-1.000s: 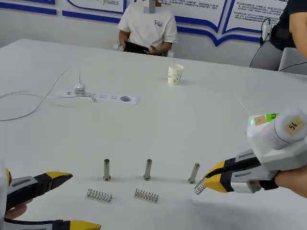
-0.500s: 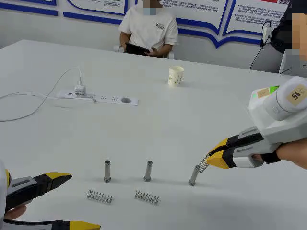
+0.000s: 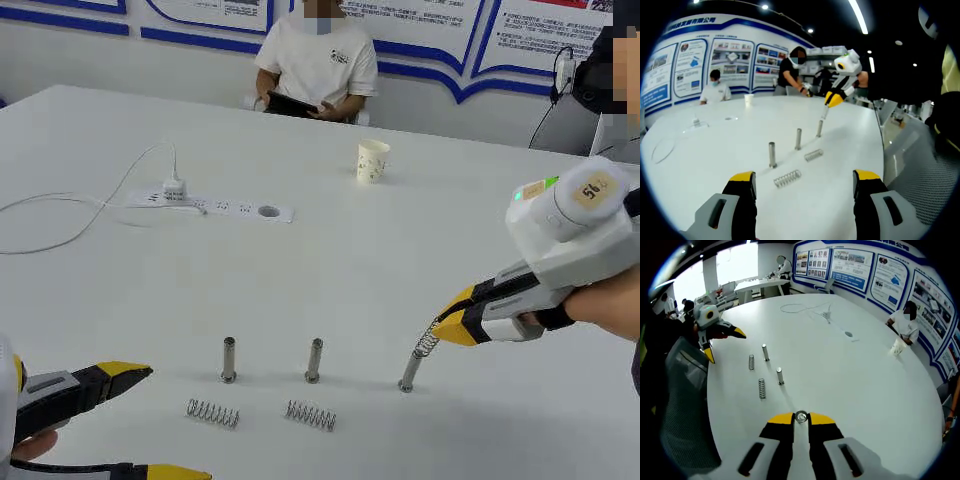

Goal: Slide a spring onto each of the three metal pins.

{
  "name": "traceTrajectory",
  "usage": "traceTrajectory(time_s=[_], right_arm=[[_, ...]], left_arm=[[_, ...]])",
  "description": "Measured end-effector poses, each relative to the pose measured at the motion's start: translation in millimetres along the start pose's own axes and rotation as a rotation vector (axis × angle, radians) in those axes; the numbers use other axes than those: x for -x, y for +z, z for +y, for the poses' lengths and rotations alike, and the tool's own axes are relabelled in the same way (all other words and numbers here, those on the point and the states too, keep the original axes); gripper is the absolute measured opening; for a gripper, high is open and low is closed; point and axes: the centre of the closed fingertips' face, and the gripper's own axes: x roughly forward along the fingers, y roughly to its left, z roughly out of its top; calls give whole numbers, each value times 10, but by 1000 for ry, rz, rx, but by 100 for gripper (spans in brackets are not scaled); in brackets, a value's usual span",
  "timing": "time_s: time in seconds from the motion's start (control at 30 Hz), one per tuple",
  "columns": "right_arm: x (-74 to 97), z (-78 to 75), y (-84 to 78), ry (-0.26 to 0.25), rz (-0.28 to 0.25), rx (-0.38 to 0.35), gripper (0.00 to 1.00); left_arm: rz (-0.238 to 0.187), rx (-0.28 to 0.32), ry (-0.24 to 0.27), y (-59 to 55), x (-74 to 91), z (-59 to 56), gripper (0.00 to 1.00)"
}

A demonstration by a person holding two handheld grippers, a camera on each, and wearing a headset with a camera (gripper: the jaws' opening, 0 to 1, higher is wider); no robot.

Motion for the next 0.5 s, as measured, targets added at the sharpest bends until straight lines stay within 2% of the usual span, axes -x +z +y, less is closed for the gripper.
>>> traceTrajectory(time_s=[0.5], right_arm=[[-132,-28,-30,24,54,0,12]], left_arm=[[3,6,7,-27,13,13,80]])
